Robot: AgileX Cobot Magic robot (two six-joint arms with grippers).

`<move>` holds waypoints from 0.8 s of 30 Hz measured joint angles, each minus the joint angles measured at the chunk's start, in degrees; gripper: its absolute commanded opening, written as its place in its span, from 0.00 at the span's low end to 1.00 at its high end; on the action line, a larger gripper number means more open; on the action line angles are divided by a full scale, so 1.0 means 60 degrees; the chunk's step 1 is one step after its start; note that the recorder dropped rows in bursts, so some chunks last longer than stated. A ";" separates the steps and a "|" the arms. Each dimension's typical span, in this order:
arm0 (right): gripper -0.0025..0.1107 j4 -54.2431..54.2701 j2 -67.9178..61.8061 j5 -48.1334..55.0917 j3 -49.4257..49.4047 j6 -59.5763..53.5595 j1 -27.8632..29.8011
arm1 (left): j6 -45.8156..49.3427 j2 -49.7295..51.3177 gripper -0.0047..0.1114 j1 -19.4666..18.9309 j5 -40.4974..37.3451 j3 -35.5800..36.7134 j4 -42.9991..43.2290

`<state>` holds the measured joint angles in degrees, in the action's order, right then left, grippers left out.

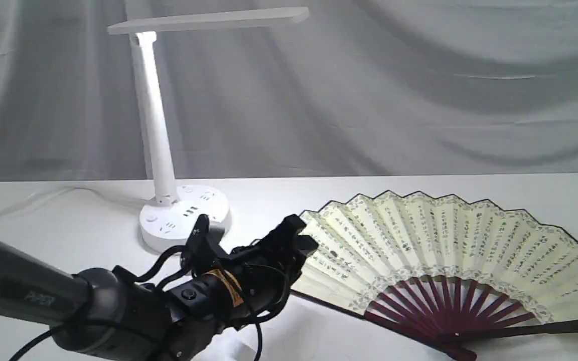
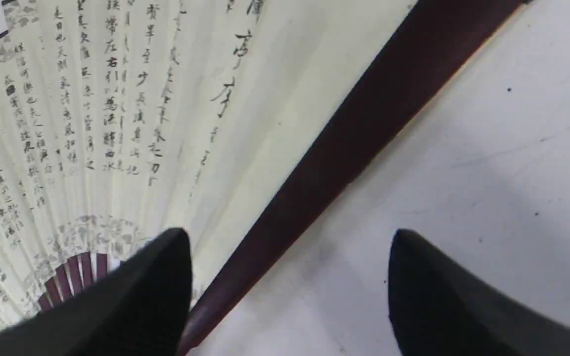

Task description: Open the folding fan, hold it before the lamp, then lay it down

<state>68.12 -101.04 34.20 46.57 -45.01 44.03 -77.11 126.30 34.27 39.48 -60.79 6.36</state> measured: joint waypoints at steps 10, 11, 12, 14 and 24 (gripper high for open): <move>0.53 -0.0269 0.0485 0.1151 0.0000 0.0503 0.0000 | -0.0137 -0.1225 0.28 -0.0371 -0.4662 -0.0637 0.1591; 0.53 -0.0307 0.0502 0.1305 0.0000 0.0527 0.0000 | -0.0137 -0.1404 0.25 -0.0371 -0.5203 -0.0809 0.2030; 0.53 -0.0361 0.0501 0.1431 0.0000 0.0527 -0.0037 | -0.0137 -0.1551 0.23 -0.0371 -0.5620 -0.0911 0.2299; 0.52 -0.0553 0.0521 0.1500 0.0000 0.0539 -0.0159 | -0.0099 -0.1932 0.18 -0.0371 -0.6631 -0.1079 0.2780; 0.41 -0.1676 0.1165 0.1485 0.0000 0.0589 -0.2090 | 0.3583 -0.3018 0.07 -0.0735 -1.1259 -0.1566 0.1985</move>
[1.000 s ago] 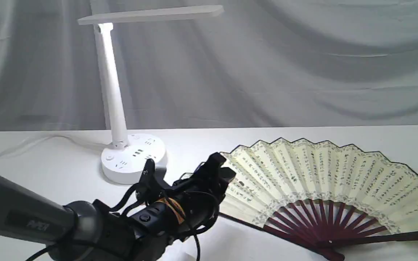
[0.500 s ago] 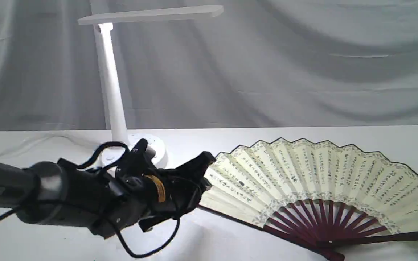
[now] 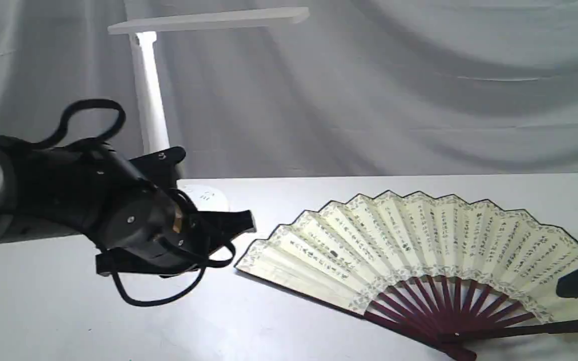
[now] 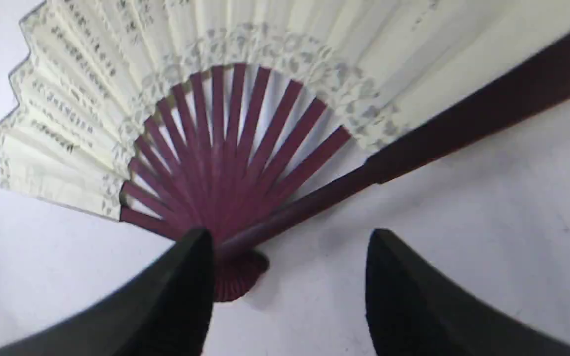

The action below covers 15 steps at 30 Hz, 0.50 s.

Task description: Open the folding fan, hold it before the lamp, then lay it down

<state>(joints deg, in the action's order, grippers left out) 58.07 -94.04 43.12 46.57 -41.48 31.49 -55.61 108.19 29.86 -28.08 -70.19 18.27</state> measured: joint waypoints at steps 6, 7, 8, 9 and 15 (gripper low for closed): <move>0.33 -0.0903 0.0542 -0.0177 -0.0015 0.0259 -0.1073 | 0.3816 -0.0441 0.07 -0.0762 -0.1906 0.0000 -0.2291; 0.32 -0.1288 0.0652 -0.0238 0.0026 0.0489 -0.1300 | 0.4337 -0.0479 0.07 -0.0940 -0.2309 0.0000 -0.2486; 0.31 -0.1621 0.0689 -0.0237 0.0116 0.0719 -0.1456 | 0.4680 -0.0497 0.07 -0.1091 -0.2696 0.0000 -0.2570; 0.30 -0.2112 0.0723 -0.0237 0.0224 0.1003 -0.1602 | 0.4963 -0.0520 0.07 -0.1244 -0.3076 0.0000 -0.2629; 0.29 -0.5574 0.0740 0.0191 0.1468 0.3902 -0.2574 | 0.6349 -0.0519 0.07 -0.2128 -0.4541 0.0000 -0.2764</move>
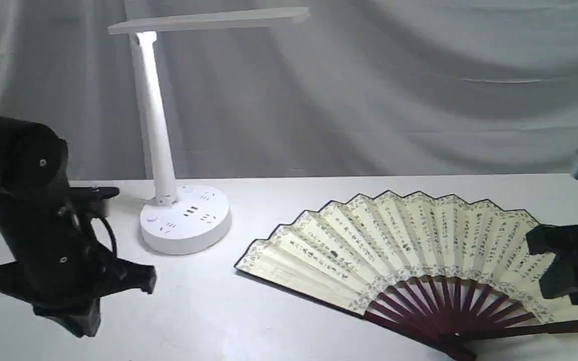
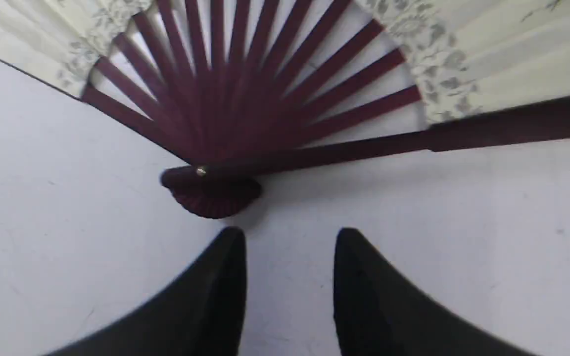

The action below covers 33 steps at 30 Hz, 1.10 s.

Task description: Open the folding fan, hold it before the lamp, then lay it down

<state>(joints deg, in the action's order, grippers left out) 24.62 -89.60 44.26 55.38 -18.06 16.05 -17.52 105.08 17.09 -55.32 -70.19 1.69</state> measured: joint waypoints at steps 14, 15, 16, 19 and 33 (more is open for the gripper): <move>0.28 -0.3838 -0.0327 0.0345 0.0806 0.1792 -0.0291 | 0.0916 -0.0034 0.07 -0.1708 -0.0547 0.0000 -0.0032; 0.26 -0.3890 -0.0404 0.0345 0.0806 0.1792 -0.0291 | 0.0916 -0.0034 0.07 -0.1724 -0.0547 0.0000 0.0009; 0.22 -0.3911 -0.0473 0.0345 0.0806 0.1792 -0.0291 | 0.0935 -0.0034 0.07 -0.1724 -0.0547 0.0000 0.0029; 0.04 -0.3975 -0.0542 0.0345 0.0806 0.1792 -0.0291 | 0.1114 -0.0034 0.07 -0.1731 -0.0547 0.0000 0.0049; 0.02 -0.4014 -0.0558 0.0349 0.0806 0.1540 -0.0291 | 0.1668 -0.0097 0.07 -0.1731 -0.0547 0.0000 0.0068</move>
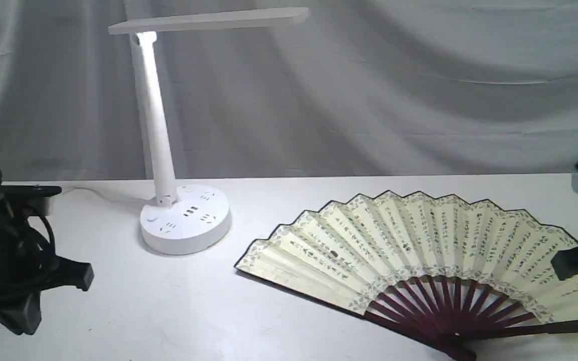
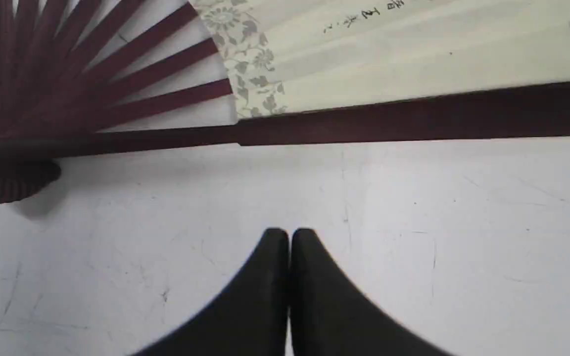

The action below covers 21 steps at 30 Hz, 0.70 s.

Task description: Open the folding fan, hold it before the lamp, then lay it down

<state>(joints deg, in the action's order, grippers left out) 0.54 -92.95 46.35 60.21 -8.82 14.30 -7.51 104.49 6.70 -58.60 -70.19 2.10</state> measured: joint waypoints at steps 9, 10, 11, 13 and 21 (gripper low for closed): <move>0.02 0.0000 0.0467 0.0293 0.0000 -0.0143 0.0000 | 0.0115 -0.0921 0.07 0.0000 -0.0177 0.0000 0.0000; 0.02 0.0000 0.0637 0.0339 0.0000 -0.0181 0.0000 | 0.0178 -0.1052 0.07 0.0000 -0.0196 0.0000 0.0000; 0.02 0.0000 0.0816 0.0392 0.0000 -0.0224 0.0000 | 0.0200 -0.1187 0.07 0.0000 -0.0220 0.0000 0.0000; 0.02 0.0000 0.1150 0.0527 0.0000 -0.0298 0.0000 | 0.0241 -0.1453 0.07 0.0000 -0.0256 0.0000 0.0000; 0.02 0.0000 0.2757 0.0787 0.0000 -0.0442 -0.0047 | 0.0277 -0.2994 0.07 0.0000 -0.0458 0.0000 0.0000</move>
<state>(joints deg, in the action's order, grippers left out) 0.54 -76.41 51.08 60.21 -11.48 14.02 -5.85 86.53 6.70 -61.35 -70.19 2.10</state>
